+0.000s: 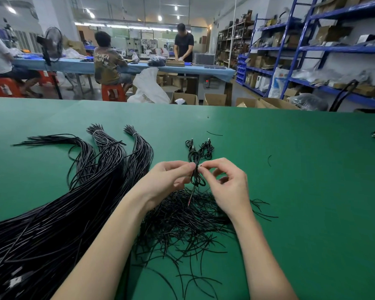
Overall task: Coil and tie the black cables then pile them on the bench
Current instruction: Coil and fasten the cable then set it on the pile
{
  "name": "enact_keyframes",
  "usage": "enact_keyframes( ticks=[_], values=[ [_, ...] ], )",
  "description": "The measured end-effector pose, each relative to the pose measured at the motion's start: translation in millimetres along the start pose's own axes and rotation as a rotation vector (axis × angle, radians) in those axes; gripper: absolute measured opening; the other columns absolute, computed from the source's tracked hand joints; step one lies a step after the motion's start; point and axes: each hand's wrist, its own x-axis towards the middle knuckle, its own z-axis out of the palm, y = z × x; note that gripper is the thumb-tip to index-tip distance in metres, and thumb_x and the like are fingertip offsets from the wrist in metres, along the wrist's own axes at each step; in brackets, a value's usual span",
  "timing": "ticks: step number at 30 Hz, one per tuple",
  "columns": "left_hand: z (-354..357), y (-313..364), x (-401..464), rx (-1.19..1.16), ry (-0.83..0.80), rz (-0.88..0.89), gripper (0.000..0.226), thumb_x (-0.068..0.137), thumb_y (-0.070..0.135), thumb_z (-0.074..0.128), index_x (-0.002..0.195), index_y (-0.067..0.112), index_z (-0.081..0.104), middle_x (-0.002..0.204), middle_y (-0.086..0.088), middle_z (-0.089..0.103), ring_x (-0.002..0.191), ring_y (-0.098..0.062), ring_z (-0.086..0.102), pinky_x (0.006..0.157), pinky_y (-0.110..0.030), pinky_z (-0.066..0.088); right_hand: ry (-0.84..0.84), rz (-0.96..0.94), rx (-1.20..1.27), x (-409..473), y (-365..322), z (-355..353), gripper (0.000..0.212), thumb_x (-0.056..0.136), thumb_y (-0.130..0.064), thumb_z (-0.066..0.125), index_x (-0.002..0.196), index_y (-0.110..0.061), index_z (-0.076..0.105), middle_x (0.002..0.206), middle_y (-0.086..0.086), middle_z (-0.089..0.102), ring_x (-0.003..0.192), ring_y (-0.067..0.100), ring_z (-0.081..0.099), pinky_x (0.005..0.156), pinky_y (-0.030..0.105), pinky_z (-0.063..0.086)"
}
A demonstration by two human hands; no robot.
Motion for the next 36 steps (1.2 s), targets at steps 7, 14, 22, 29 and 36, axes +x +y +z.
enact_keyframes(
  ticks=[7,14,22,29,36],
  values=[
    [4,-1,1,-0.096,0.001,-0.035,0.034,0.08,0.013,0.077,0.11,0.002,0.065,0.071,0.003,0.064,0.06,-0.005,0.053,0.063,-0.016,0.046,-0.082,0.081,-0.012,4,-1,-12,0.006,0.086,-0.029,0.081,0.084,-0.034,0.077,0.089,-0.018,0.074,0.071,0.008,0.061,0.054,0.01,0.04],
    [-1,-2,-2,0.151,0.047,0.18,0.033,0.071,0.019,0.084,0.102,0.01,0.078,0.097,-0.004,0.078,0.085,-0.01,0.072,0.077,-0.016,0.052,-0.1,0.522,0.227,10,-11,-9,0.008,0.086,-0.021,0.081,0.078,-0.019,0.08,0.062,-0.011,0.064,0.052,0.002,0.045,0.05,0.012,0.037],
    [-7,-2,-2,0.093,0.052,0.137,0.049,0.067,0.033,0.085,0.106,0.004,0.077,0.112,-0.025,0.071,0.101,-0.025,0.064,0.096,-0.035,0.054,-0.338,0.771,0.543,12,-14,-19,0.013,0.091,-0.028,0.074,0.092,-0.016,0.079,0.087,-0.003,0.076,0.057,0.004,0.052,0.044,0.014,0.036],
    [-5,2,-4,-0.064,-0.089,0.01,0.041,0.072,0.027,0.08,0.106,0.003,0.078,0.099,-0.009,0.077,0.08,-0.011,0.069,0.076,-0.02,0.055,-0.327,0.511,0.452,9,-19,-25,0.029,0.064,-0.037,0.087,0.09,-0.025,0.083,0.082,-0.003,0.076,0.058,0.005,0.058,0.047,0.015,0.041],
    [-2,2,-3,-0.13,-0.078,0.005,0.044,0.069,0.022,0.081,0.106,-0.002,0.076,0.098,-0.011,0.074,0.077,-0.012,0.065,0.077,-0.02,0.057,-0.236,0.365,0.307,11,-23,-21,0.01,0.076,-0.032,0.086,0.084,-0.027,0.082,0.063,-0.004,0.069,0.054,0.008,0.055,0.046,0.018,0.04]
  ],
)
